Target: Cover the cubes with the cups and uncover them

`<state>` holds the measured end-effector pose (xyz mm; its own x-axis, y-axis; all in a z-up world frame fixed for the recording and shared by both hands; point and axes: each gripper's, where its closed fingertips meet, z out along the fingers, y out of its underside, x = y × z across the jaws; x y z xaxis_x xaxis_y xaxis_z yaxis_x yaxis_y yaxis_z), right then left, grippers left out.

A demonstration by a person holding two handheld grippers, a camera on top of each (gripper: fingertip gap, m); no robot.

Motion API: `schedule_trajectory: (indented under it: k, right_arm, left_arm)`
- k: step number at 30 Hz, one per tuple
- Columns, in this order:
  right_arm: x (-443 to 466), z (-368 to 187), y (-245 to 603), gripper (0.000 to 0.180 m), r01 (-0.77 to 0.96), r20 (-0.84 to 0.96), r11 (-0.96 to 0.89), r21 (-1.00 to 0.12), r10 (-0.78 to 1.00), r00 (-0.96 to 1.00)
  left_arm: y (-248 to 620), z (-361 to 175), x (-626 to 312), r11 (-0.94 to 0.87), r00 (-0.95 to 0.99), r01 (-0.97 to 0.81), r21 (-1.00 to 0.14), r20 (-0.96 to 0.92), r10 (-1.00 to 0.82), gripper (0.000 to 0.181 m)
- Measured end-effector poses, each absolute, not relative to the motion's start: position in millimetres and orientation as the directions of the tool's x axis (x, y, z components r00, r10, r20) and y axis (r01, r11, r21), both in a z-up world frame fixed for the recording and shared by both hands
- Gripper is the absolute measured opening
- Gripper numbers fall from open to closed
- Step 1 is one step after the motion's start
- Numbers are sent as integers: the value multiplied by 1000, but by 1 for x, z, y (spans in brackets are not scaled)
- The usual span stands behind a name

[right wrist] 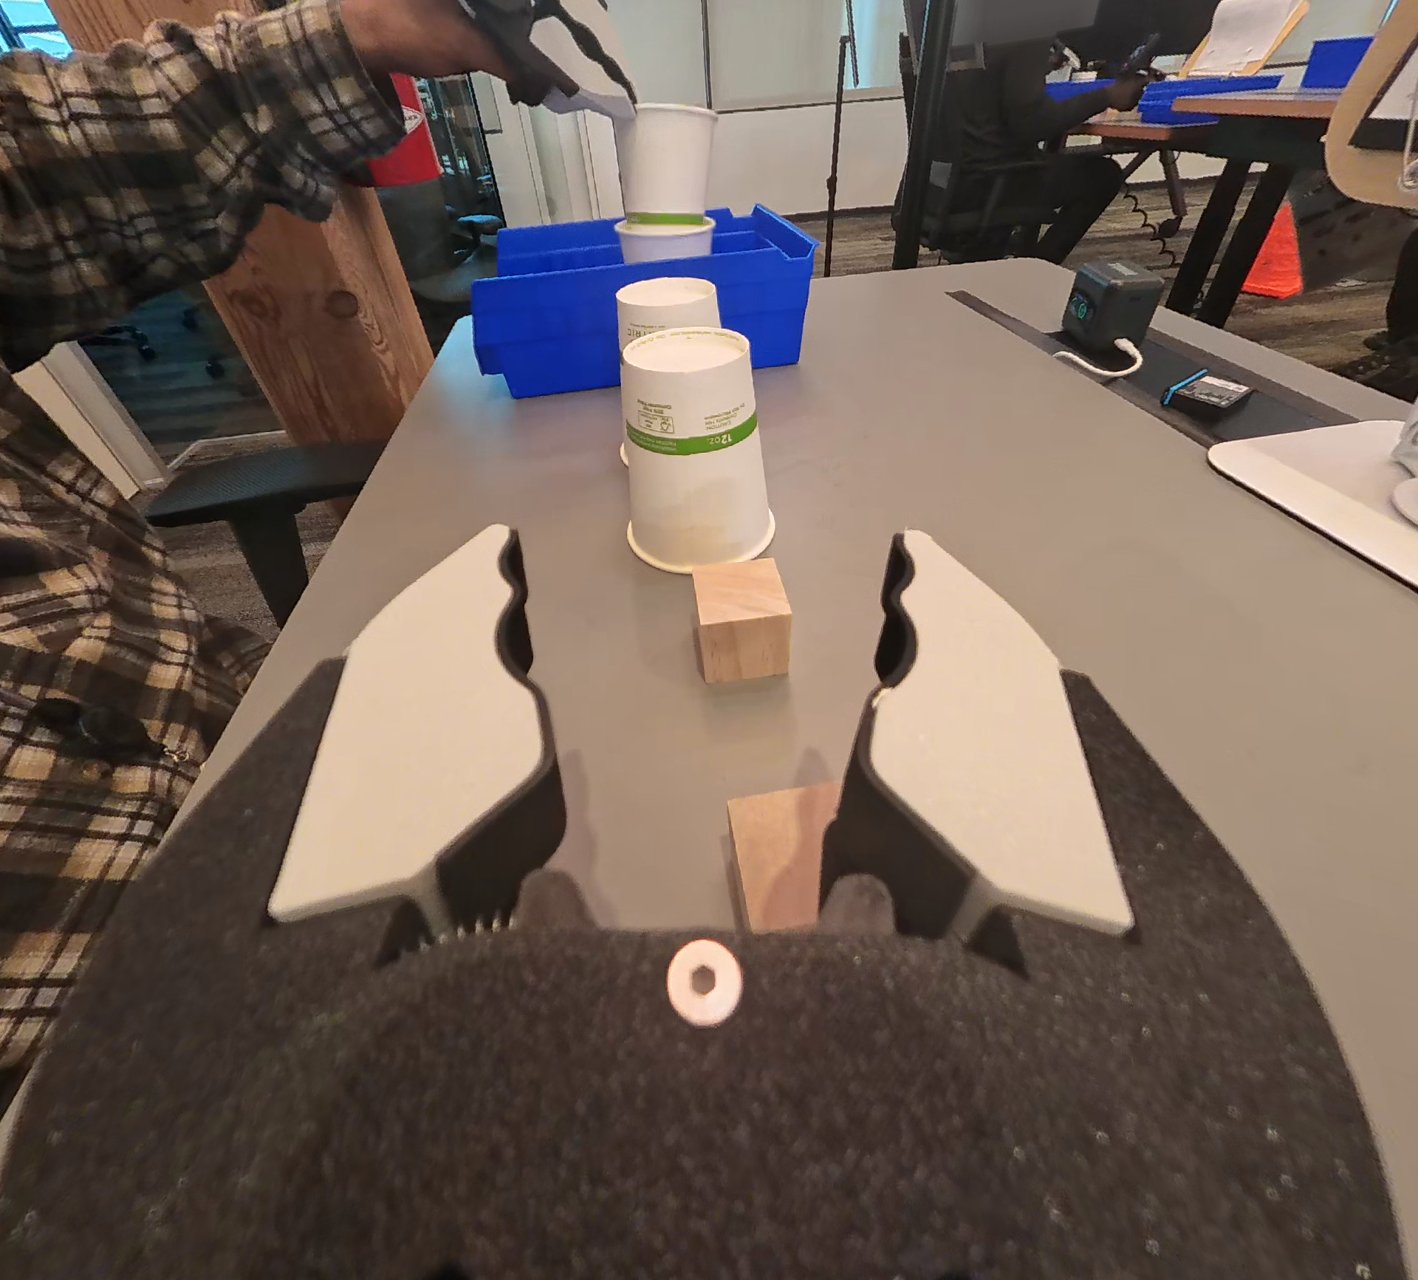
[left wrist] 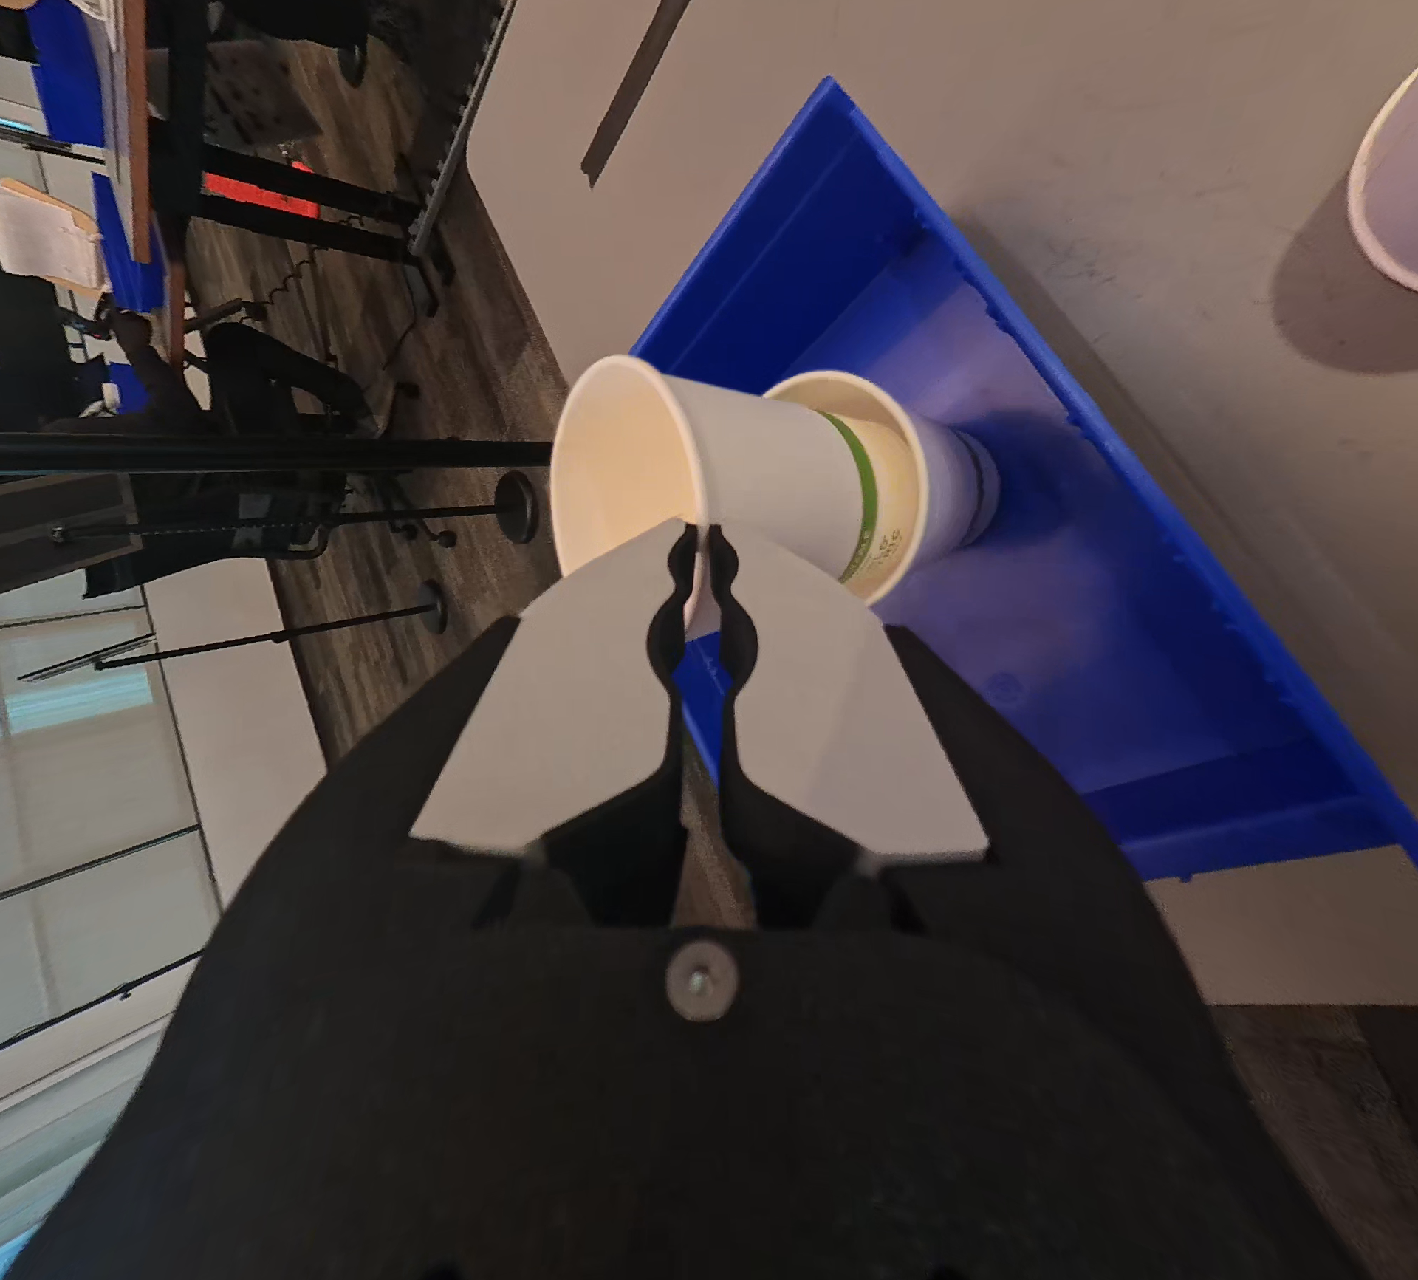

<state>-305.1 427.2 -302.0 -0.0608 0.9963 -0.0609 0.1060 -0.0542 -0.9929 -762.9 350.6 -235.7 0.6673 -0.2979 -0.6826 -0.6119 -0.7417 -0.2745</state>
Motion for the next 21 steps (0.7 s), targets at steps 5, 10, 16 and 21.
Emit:
schedule_trajectory:
  k: [5,10,16,21]
  right_arm:
    - [-305,-302,427,88,101,-65,-58,-993,996,-63]
    - [-307,-302,426,89,95,-68,-62,-994,995,-68]
    - [-311,-298,423,91,70,-68,-63,-996,995,-75]
    - [-312,-298,430,96,20,-116,-116,-993,993,-33]
  left_arm:
    - [349,-218,-768,-736,662,-603,-308,-708,-246,2]
    - [345,-188,-770,-720,692,-575,-388,-701,-174,2]
    - [341,-162,-760,-676,739,-554,-487,-661,-129,2]
    - [341,-144,-737,-622,787,-539,-568,-603,-131,2]
